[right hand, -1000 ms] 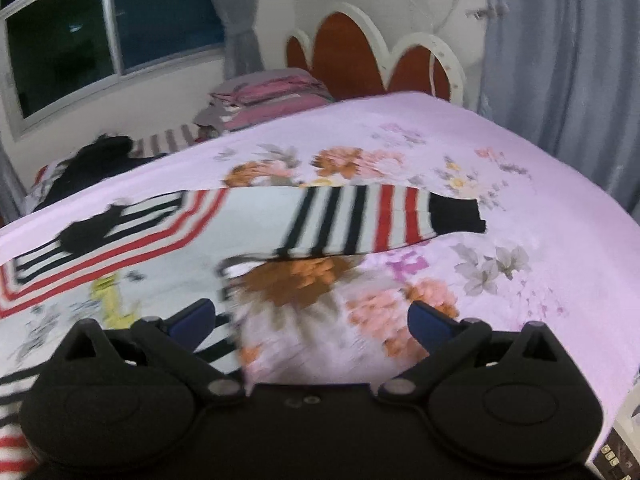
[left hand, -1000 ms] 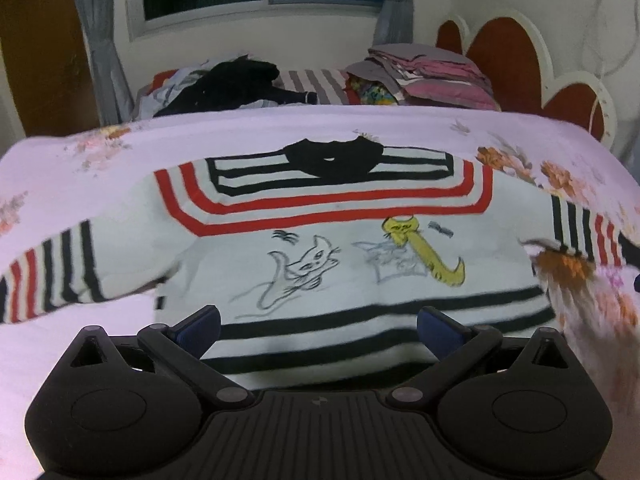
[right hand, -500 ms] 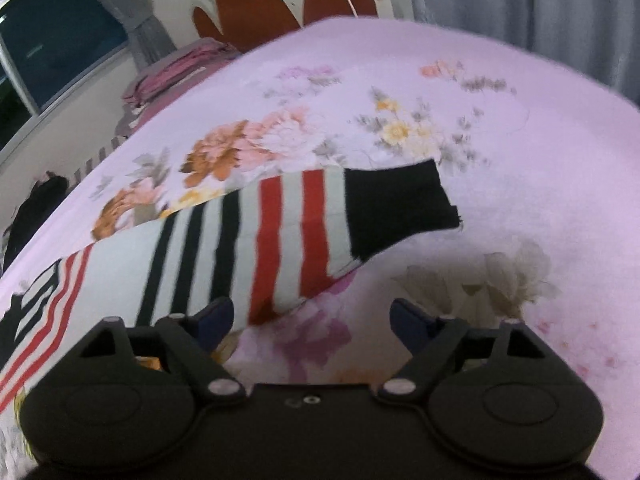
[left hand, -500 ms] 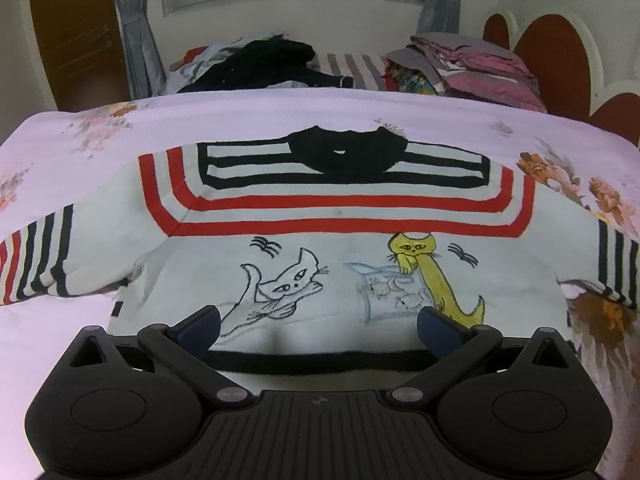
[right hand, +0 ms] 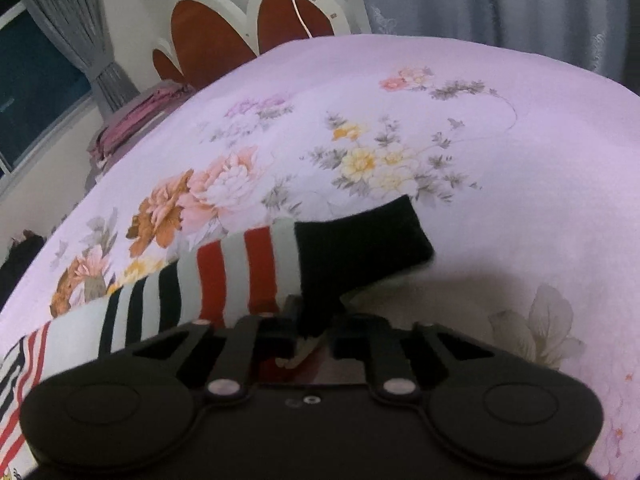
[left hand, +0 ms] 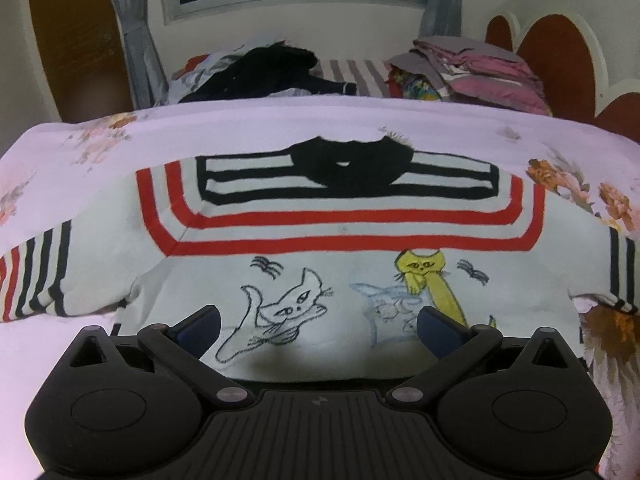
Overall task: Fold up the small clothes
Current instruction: 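Carry the held sleeve across the sweater body with the right tool and release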
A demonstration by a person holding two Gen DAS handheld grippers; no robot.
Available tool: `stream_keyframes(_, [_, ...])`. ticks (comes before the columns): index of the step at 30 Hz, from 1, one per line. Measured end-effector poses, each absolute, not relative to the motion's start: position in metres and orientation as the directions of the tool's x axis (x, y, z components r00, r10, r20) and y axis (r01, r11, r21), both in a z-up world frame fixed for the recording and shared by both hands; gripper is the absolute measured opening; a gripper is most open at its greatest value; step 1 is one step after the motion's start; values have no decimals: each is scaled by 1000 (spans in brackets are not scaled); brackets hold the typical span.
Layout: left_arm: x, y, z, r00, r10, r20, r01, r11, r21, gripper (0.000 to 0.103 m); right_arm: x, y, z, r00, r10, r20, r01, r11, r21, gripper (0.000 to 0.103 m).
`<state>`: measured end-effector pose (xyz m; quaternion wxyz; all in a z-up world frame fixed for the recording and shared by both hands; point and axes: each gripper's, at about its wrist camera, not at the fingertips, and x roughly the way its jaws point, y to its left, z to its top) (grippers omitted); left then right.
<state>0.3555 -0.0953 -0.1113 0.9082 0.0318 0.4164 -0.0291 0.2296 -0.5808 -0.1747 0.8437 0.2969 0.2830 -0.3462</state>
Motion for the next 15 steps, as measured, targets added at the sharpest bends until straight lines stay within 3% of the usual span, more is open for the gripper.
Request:
stream_keyframes(7, [364,-86,-103,652,-64,-756,82,997,-13,103,247,-541,-127,717,-422,-554,629,734,255,9])
stream_keyframes(15, [366,-35,-97,685,-38,-727,-2,999,-53,103,311,-420,-88,863,-166,-477,301,927,223,8])
